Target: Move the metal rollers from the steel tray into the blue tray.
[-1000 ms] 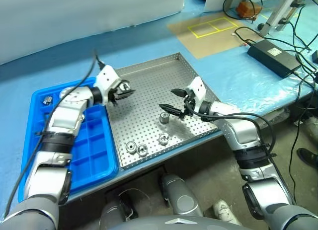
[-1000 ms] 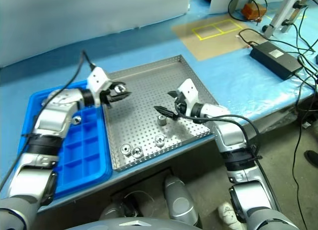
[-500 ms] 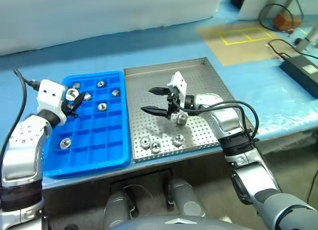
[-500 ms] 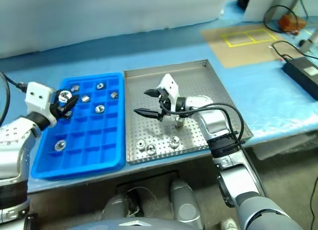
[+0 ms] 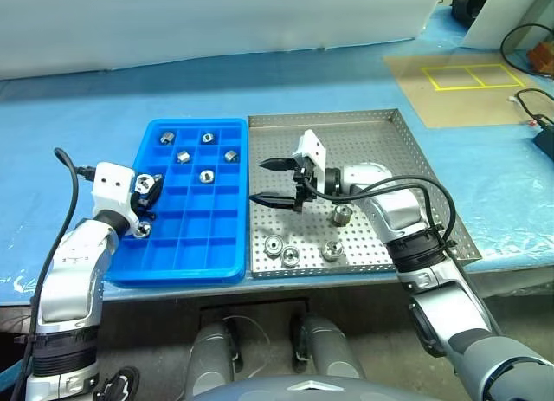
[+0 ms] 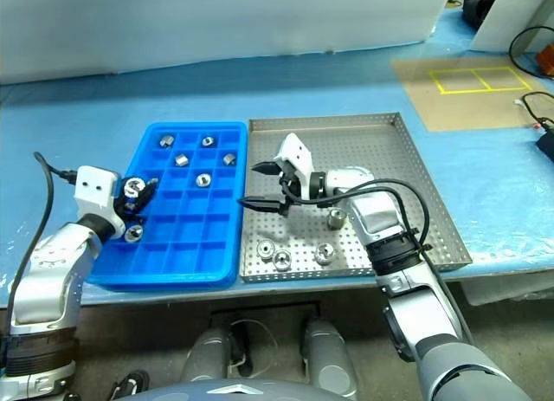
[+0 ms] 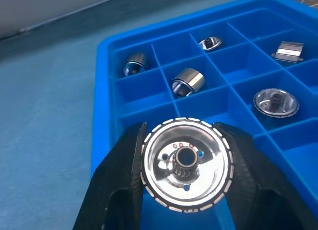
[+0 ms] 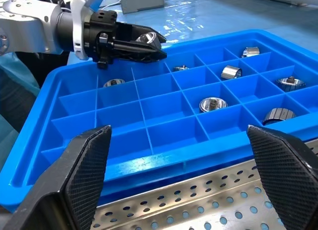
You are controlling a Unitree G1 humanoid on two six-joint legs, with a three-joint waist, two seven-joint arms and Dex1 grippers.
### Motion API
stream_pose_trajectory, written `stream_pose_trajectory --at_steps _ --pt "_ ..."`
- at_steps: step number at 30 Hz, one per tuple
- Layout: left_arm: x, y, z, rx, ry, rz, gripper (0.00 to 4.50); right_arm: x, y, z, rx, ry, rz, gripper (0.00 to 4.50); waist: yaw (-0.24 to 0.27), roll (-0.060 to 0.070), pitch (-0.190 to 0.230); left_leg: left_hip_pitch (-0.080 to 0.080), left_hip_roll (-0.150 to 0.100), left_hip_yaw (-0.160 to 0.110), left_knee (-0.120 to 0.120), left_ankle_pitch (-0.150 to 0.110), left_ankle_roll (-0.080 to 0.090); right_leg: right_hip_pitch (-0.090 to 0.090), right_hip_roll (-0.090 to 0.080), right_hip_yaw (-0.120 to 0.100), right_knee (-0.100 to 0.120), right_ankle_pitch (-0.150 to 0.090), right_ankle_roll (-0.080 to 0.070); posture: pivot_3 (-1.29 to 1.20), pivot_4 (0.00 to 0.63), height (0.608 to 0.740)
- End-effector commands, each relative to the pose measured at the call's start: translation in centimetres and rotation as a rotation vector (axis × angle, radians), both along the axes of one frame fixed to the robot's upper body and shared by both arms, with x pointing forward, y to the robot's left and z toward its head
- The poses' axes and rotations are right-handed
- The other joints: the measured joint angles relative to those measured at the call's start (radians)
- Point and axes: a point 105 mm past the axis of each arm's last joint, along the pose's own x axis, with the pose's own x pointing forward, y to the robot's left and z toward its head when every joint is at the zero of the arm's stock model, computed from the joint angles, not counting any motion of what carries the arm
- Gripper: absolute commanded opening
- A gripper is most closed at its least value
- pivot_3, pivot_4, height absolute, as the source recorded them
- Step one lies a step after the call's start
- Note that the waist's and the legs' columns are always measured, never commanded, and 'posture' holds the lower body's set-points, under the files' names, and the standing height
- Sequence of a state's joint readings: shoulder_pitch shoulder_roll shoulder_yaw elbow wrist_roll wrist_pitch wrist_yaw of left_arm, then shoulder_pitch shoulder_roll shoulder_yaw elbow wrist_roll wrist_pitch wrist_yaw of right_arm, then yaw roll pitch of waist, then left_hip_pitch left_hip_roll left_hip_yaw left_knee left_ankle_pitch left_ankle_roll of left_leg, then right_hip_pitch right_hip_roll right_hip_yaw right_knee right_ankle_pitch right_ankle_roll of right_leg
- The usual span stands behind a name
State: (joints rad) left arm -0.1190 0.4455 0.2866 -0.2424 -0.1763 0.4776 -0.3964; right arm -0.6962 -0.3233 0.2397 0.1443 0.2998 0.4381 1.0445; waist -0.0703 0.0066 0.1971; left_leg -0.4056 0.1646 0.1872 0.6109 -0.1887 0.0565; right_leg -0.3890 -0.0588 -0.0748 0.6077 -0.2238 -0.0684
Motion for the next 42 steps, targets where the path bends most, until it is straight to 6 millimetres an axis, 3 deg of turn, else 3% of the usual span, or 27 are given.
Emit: stream_pose_trajectory --at_steps 1,8,16,19,24,26,29,33,37,42 --pt "0.5 -0.8 1.2 0.002 -0.051 -0.042 1.74 -0.3 -0.1 1.2 0.014 -0.051 0.006 4.5 0.001 0.0 0.0 0.0 0.0 0.0 0.0 0.0 0.0 0.0 0.0 0.0 0.0 0.0 0.0 -0.41 0.15 0.74" --pt "0.3 -1.7 -0.2 -0.025 -0.007 -0.102 1.74 -0.3 -0.4 1.1 0.009 -0.059 -0.014 4.5 0.0 0.0 0.0 0.0 0.0 0.002 -0.001 0.0 0.0 -0.001 0.0 0.002 0.0 0.0 0.0 -0.43 0.15 0.74" --pt "0.4 -2.4 -0.1 -0.027 0.004 -0.137 4.45 -0.2 -0.4 1.2 0.012 -0.061 -0.021 4.5 -0.001 0.0 0.0 0.001 0.0 0.004 -0.002 0.0 0.0 -0.002 0.0 0.003 0.0 0.0 0.0 -0.43 0.15 0.74" --pt "0.8 -2.7 0.9 -0.015 -0.028 -0.154 4.45 -0.2 -0.4 1.2 0.011 -0.059 -0.023 4.5 -0.001 0.0 0.0 0.001 0.0 0.004 -0.003 0.0 0.0 -0.002 0.0 0.004 0.0 0.0 0.0 -0.43 0.15 0.74" --pt "2.3 -5.3 4.8 -0.004 -0.137 -0.264 4.45 0.2 -0.8 1.5 0.022 -0.06 -0.046 4.5 0.003 0.0 0.0 0.001 0.0 0.005 -0.003 0.0 0.0 -0.002 0.0 0.004 0.0 0.0 0.0 -0.45 0.15 0.74" --pt "3.1 -6.1 5.5 0.0 -0.148 -0.299 4.45 0.9 -1.3 2.1 0.039 -0.063 -0.08 4.5 0.001 0.0 0.0 0.001 0.0 0.005 -0.003 0.0 0.0 -0.002 0.0 0.004 0.0 0.0 0.0 -0.47 0.15 0.74" --pt "4.5 -7.8 5.7 0.026 -0.143 -0.383 4.45 1.7 -2.5 2.3 0.029 -0.083 -0.135 4.5 -0.003 0.0 0.0 0.003 0.0 0.008 -0.003 0.0 0.0 -0.003 0.0 0.007 0.0 0.0 0.0 -0.5 0.15 0.74" --pt "5.1 -11.7 5.8 0.007 -0.114 -0.577 4.45 2.4 -4.3 2.6 0.031 -0.098 -0.22 4.5 -0.009 0.0 0.0 0.001 0.0 0.01 -0.004 0.002 0.003 -0.005 0.001 0.009 0.0 0.0 0.0 -0.56 0.15 0.74" --pt "6.2 -14.7 5.0 -0.003 -0.068 -0.698 4.45 4.2 -7.6 3.0 0.022 -0.137 -0.389 4.5 -0.022 0.0 0.0 -0.001 0.0 0.013 -0.004 0.002 0.005 -0.008 0.0 0.01 0.0 0.0 0.0 -0.65 0.15 0.74" --pt "7.3 -17.9 4.2 -0.027 -0.039 -0.796 4.45 3.7 -9.8 3.3 0.032 -0.154 -0.468 4.5 -0.067 0.0 0.0 -0.001 0.0 0.014 -0.004 0.0 0.007 -0.008 0.001 0.011 -0.001 0.0 0.0 -0.75 0.15 0.74"
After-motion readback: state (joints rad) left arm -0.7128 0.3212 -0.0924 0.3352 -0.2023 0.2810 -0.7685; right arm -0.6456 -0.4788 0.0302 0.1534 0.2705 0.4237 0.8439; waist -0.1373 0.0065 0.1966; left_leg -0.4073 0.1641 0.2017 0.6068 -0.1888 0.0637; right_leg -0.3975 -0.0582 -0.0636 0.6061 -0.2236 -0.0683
